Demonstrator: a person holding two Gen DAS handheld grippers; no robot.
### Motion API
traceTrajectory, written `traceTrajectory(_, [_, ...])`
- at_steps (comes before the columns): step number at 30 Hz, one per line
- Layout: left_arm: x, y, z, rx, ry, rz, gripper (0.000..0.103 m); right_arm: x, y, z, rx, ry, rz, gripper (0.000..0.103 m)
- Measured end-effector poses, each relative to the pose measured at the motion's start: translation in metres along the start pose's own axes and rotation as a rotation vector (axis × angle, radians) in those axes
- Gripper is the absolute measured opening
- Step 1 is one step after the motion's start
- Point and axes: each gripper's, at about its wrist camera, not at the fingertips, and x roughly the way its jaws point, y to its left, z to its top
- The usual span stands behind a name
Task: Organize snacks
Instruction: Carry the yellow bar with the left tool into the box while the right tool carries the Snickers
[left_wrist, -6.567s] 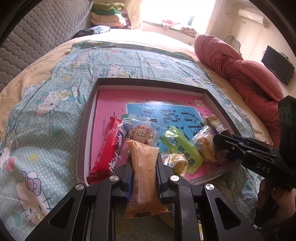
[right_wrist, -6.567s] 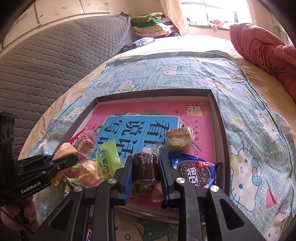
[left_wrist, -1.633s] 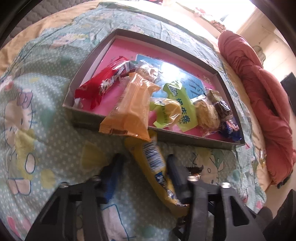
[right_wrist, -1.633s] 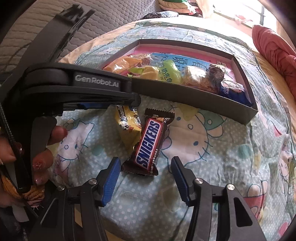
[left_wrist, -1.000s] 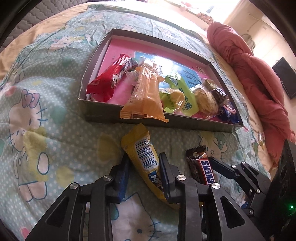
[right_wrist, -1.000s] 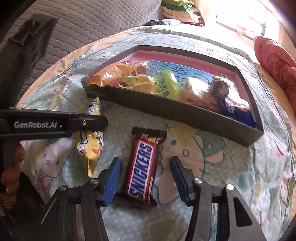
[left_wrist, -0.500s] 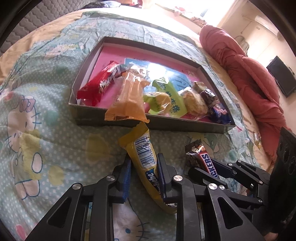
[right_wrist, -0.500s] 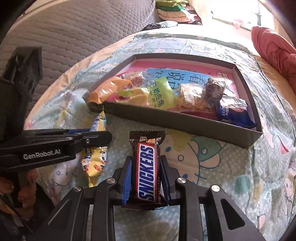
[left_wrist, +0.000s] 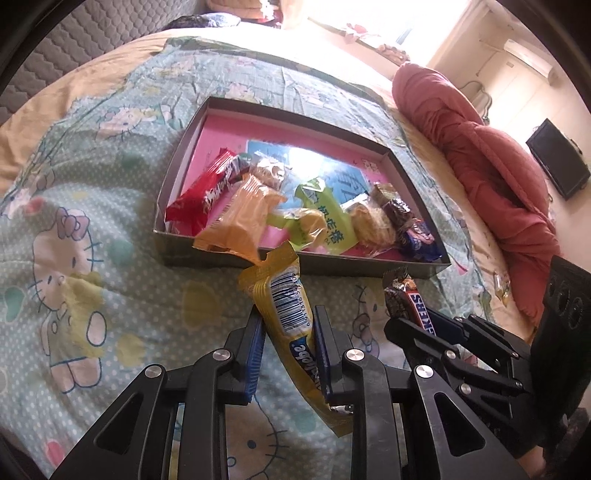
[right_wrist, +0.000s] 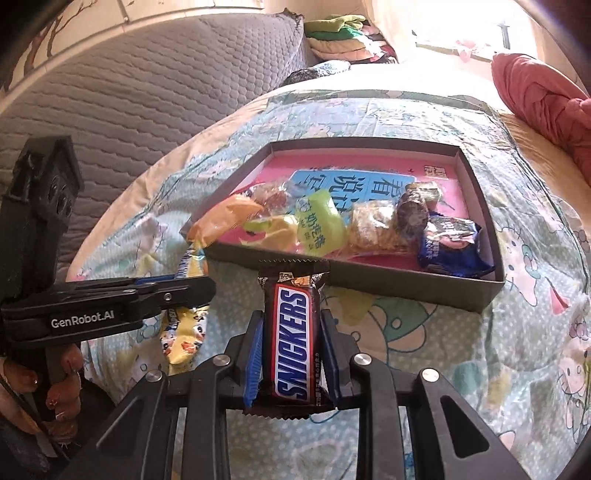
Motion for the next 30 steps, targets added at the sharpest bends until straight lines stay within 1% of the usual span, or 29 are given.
traceTrajectory(7, [-0.018, -0.005, 0.006, 0.02, -0.044, 0.016, 0.026, -0.009, -0.005, 0.006, 0.014, -0.033, 0.007, 0.029])
traceTrajectory(12, [-0.033, -0.006, 0.014, 0.008, -0.076, -0.003, 0.026, -0.017, -0.008, 0.012, 0.021, -0.072, 0.009, 0.029])
traceTrajectory(20, [-0.048, -0.015, 0.03, 0.035, -0.144, 0.008, 0.026, -0.027, -0.018, 0.027, 0.037, -0.132, 0.017, 0.029])
traceTrajectory(26, [-0.04, -0.017, 0.049, 0.033, -0.166, 0.012, 0.026, -0.027, -0.032, 0.044, 0.061, -0.166, 0.025, 0.029])
traceTrajectory(30, [-0.024, -0.017, 0.06, 0.032, -0.157, 0.023, 0.026, -0.022, -0.035, 0.056, 0.052, -0.181, 0.027, 0.029])
